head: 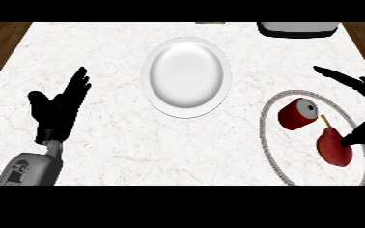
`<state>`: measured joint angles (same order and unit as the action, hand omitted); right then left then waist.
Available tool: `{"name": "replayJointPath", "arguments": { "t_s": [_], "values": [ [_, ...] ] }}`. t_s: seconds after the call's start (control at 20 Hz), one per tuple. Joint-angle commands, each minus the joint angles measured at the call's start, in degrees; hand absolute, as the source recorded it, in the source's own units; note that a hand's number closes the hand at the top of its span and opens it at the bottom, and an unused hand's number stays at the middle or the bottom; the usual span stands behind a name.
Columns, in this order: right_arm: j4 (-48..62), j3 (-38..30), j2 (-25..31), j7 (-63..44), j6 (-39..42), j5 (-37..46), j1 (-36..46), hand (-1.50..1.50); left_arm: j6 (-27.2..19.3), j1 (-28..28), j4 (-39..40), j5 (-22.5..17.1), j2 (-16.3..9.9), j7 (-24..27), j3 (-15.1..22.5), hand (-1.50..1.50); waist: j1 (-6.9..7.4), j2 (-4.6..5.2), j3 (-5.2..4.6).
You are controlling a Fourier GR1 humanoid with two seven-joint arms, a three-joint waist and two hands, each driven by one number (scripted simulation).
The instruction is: Pick the can from the placemat and place it in the plate
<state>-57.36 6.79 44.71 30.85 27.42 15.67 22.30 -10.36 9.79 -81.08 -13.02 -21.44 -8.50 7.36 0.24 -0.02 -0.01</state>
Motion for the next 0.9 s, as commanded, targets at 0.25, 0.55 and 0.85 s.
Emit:
{"name": "replayJointPath", "arguments": {
  "t_s": [0.25, 0.55, 0.85],
  "values": [
    [1.53, 1.42, -4.5, -2.55, 2.34, 8.95, 2.81, -1.5, 2.18, -1.51, 0.87, 2.55, 2.35, 1.25, -2.36, 0.0, 0.22, 0.09, 0.02],
    [0.17, 1.19, -9.21, -7.77, 0.8, 13.2, 3.78, -1.5, 3.75, -0.66, -3.7, 3.06, 1.54, -3.64, -4.0, 0.0, 0.27, 0.06, 0.03],
    [-1.87, -0.93, -10.04, -7.34, 2.33, 17.36, 2.57, -1.5, 5.64, -1.07, 2.5, 5.61, 4.81, 1.42, -6.12, 0.0, -0.13, 0.05, 0.0]
  ]
}}
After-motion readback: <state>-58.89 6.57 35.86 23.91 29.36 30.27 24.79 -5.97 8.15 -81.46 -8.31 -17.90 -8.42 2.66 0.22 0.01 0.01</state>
